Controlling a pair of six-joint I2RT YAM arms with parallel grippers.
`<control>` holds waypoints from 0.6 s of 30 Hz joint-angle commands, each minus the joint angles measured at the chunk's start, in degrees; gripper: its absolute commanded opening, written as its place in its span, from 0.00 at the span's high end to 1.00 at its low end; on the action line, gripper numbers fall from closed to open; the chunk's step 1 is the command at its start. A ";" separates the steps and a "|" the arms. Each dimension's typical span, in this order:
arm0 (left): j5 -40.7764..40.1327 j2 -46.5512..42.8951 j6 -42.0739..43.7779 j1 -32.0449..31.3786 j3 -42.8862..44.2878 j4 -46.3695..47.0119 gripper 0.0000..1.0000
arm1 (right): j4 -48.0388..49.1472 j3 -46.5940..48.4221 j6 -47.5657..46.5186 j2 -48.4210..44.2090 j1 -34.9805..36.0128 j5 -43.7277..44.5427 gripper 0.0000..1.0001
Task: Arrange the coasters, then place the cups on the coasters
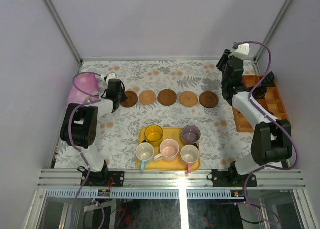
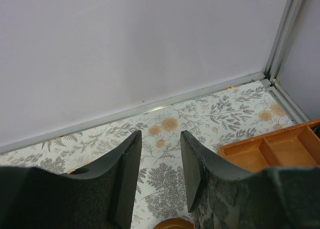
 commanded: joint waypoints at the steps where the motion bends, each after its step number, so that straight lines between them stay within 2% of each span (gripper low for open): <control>1: 1.76 -2.03 -1.07 0.45 0.95 0.88 0.97 | 8.04 -0.05 -2.24 1.19 0.27 3.53 0.55; 3: 1.08 -3.33 -0.97 0.47 0.63 0.54 0.97 | 6.31 0.92 -2.35 1.76 0.31 4.59 0.52; 7: -0.33 -6.27 -1.15 0.44 0.02 0.25 0.96 | 2.45 3.54 -2.37 3.50 0.35 5.75 0.24; 12: -0.96 -10.33 -1.87 0.40 -1.92 0.46 0.96 | -1.62 5.90 -1.30 4.00 0.32 6.16 0.03; 13: -0.84 -11.06 -1.84 0.39 -2.50 0.52 0.96 | -2.32 5.94 -0.94 3.72 0.37 6.11 0.00; 18: -0.19 -15.76 -1.04 0.24 -5.89 0.39 0.96 | -9.74 7.36 1.27 1.97 0.31 5.74 0.01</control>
